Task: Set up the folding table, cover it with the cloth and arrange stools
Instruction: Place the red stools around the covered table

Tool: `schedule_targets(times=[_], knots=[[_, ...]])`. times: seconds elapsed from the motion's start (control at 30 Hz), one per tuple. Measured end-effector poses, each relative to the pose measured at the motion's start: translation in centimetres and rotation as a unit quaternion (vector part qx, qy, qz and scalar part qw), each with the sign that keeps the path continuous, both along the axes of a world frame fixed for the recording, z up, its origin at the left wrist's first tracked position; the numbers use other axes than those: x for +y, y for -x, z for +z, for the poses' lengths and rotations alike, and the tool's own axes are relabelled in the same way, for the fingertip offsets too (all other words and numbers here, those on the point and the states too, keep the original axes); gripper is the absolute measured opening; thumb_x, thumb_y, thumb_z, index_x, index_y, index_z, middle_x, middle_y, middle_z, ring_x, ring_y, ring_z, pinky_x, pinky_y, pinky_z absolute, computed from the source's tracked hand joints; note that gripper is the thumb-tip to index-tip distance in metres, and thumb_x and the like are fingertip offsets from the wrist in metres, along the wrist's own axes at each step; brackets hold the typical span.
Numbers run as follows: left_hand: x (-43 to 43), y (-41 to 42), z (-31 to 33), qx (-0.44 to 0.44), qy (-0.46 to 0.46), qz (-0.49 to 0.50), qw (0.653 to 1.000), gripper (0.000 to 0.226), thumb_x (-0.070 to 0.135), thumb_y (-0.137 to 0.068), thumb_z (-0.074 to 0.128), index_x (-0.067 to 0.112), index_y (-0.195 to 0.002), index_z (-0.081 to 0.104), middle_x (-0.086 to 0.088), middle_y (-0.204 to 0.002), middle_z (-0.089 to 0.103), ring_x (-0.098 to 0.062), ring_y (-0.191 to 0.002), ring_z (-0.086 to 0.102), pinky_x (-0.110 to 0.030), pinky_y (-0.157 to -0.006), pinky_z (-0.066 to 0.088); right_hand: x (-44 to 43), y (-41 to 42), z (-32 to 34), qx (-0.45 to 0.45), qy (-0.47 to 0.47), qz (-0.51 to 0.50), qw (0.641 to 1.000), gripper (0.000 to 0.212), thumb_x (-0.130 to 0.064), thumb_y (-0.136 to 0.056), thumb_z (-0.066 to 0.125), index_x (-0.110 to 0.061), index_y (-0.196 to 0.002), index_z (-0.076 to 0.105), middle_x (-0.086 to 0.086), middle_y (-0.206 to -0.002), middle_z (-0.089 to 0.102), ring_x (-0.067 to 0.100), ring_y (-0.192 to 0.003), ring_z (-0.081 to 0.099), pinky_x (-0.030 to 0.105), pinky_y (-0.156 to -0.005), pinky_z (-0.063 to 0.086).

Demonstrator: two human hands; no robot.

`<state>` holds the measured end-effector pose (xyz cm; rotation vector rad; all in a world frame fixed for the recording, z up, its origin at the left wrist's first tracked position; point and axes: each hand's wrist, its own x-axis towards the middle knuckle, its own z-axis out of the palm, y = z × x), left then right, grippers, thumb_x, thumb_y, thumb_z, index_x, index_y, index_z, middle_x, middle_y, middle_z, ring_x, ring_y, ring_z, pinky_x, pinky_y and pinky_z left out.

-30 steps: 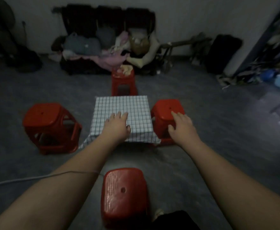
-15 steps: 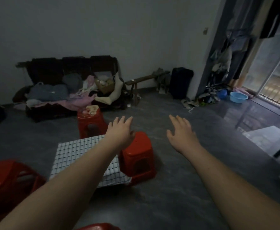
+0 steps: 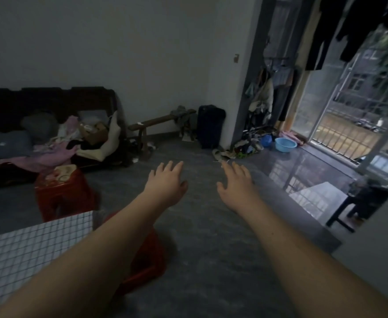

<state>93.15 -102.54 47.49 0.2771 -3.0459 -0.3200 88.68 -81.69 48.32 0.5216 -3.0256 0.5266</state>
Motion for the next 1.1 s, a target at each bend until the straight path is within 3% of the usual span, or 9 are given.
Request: schedule_targets(times=[0.23,0.47,0.8,1.1], knots=[[2.2,8.2,0.7,-0.005,0.001,-0.024,1.0,0.07,0.052,-0.1,0.039,0.029,-0.158,0.008,-0.006,-0.166,0.013,-0.032,-0.151,0.012,-0.052,-0.121,0.017,2.3,7.0,0.4,-0.005,-0.004,-0.02,1.0,0.07,-0.04,-0.101,0.045,-0.027,-0.16,0.009,0.004,-0.167,0.008,0.028,-0.153,0.004,0.047,-0.123,0.017],[-1.1,20.0,1.2,0.031,-0.017,-0.028,0.999,0.07,0.049,-0.098,0.042,0.029,-0.158,0.011,-0.006,-0.165,0.017,-0.033,-0.15,0.015,-0.053,-0.12,0.019,-0.4,16.5,1.6,0.015,-0.012,-0.021,1.0,0.07,-0.039,-0.1,0.045,-0.026,-0.16,0.01,0.004,-0.167,0.008,0.026,-0.153,0.005,0.047,-0.123,0.017],[-9.6,40.8,5.6,0.081,0.0,-0.07,0.994,0.069,0.052,-0.098,0.041,0.028,-0.157,0.015,-0.007,-0.163,0.021,-0.034,-0.149,0.019,-0.055,-0.118,0.021,-10.5,34.9,5.1,0.049,0.01,-0.047,0.998,0.069,-0.037,-0.1,0.044,-0.029,-0.159,0.009,0.002,-0.167,0.008,0.026,-0.153,0.003,0.047,-0.122,0.017],[-20.4,52.3,4.0,0.071,0.007,-0.007,0.997,0.071,0.053,-0.097,0.044,0.027,-0.156,0.017,-0.007,-0.163,0.023,-0.033,-0.148,0.022,-0.055,-0.117,0.025,-21.5,50.2,4.4,0.043,0.006,0.018,0.999,0.07,-0.043,-0.102,0.041,-0.03,-0.16,0.005,0.001,-0.167,0.008,0.026,-0.153,0.005,0.049,-0.122,0.02]])
